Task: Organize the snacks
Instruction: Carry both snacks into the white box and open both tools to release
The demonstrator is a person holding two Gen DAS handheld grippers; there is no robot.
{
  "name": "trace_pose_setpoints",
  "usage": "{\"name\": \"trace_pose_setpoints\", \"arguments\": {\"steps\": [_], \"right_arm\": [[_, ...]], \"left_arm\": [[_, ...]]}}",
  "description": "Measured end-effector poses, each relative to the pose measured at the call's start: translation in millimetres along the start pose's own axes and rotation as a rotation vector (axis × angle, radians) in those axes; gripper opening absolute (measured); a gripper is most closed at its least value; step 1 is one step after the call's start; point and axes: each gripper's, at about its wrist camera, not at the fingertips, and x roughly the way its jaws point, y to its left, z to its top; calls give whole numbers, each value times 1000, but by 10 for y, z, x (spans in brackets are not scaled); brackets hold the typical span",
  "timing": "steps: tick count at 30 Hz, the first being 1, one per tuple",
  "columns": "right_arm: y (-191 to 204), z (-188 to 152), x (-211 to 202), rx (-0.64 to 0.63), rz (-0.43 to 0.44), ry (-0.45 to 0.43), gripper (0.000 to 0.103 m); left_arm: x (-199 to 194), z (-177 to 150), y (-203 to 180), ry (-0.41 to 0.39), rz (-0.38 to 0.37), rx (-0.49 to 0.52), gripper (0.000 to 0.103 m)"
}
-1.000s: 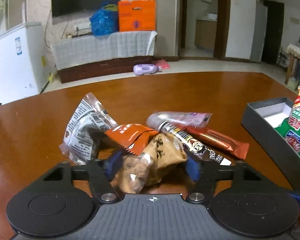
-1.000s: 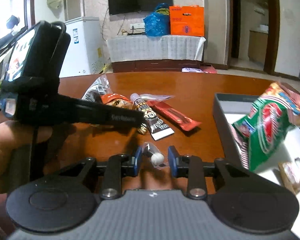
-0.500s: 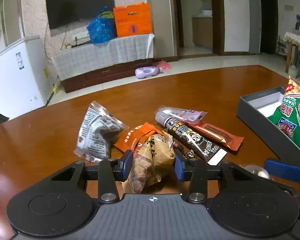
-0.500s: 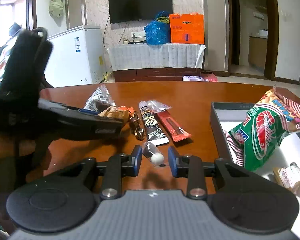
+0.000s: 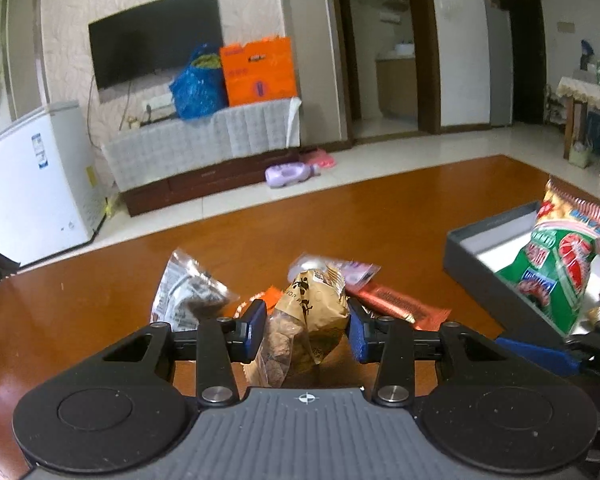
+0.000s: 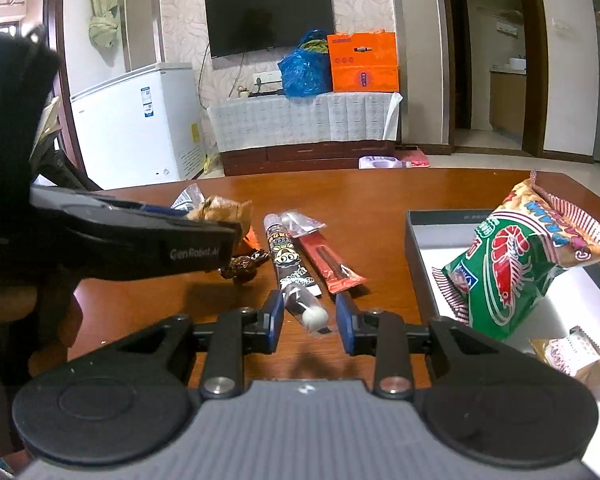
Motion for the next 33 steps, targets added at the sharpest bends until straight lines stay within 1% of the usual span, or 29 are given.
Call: {"name": "trace_pose_setpoints", "arguments": {"steps": [4,8,12,14,19,25,33], "right_arm": [[18,-4,-36,-1,-2,-11,29],[43,-13,-66,-2,-8,-23,29],[16,-18,-160,5,-3,-64,29],[17,-30,-206,-7,-15,-88,29],[-19,-16,-296,10,-38,-126,29],[-14,-7,-350,14,-55,-129,29],[65,-67,-407,-10,-78,-122,29]], "left_arm": [[-33,12,10,-5,-9,-6,43],[-101,42,35,-31,-9,-25,43],[-178,69,49,-66,-17,-50,43],[-204,76,50,-74,-26,-54,43],[-249,67,24,-98,-48,-39,43],[-293,63,23,-114,-78,-32,43],[-395,59,2,-137,-82,-12,43]]}}
